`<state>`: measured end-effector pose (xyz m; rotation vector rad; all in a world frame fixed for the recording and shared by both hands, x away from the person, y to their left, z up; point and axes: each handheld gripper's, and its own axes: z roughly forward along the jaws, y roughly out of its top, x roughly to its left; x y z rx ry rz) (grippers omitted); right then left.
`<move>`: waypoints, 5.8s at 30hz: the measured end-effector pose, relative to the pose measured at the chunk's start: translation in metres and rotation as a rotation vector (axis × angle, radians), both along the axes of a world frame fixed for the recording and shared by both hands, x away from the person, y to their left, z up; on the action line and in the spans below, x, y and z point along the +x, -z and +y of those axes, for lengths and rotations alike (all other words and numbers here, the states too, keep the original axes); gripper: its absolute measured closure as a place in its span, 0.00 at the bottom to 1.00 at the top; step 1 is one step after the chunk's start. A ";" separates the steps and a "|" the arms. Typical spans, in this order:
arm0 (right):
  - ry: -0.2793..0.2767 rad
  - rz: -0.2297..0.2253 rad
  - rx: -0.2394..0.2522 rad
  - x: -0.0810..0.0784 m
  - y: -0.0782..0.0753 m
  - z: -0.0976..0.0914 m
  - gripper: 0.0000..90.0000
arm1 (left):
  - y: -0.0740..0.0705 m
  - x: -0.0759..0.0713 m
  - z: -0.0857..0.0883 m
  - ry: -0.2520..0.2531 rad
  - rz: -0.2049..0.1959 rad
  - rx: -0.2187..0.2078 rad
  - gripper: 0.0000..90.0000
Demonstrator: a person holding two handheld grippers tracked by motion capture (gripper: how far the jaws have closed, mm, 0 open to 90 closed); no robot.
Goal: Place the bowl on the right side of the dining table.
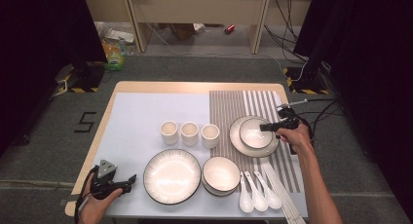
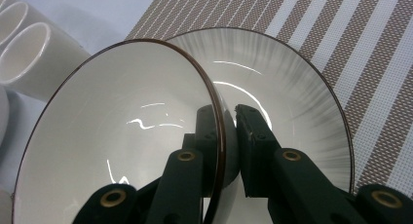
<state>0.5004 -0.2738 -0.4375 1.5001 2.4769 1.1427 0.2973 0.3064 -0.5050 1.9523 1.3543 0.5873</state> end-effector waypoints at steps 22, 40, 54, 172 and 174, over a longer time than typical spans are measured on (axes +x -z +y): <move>0.046 0.053 0.032 0.010 0.011 -0.006 0.89 | 0.000 0.000 0.000 -0.003 -0.007 0.004 0.16; 0.093 0.014 0.021 0.007 -0.004 -0.012 0.72 | 0.000 0.000 0.000 -0.003 -0.006 0.004 0.15; 0.108 -0.016 -0.034 -0.012 -0.017 -0.015 0.57 | 0.000 0.000 0.000 -0.004 -0.007 0.001 0.15; -0.076 -0.121 -0.072 -0.123 -0.024 -0.006 0.53 | 0.000 0.000 0.000 0.000 -0.003 0.008 0.15; -0.081 -0.125 -0.072 -0.123 -0.023 -0.005 0.53 | 0.001 0.000 0.000 -0.005 -0.010 0.004 0.15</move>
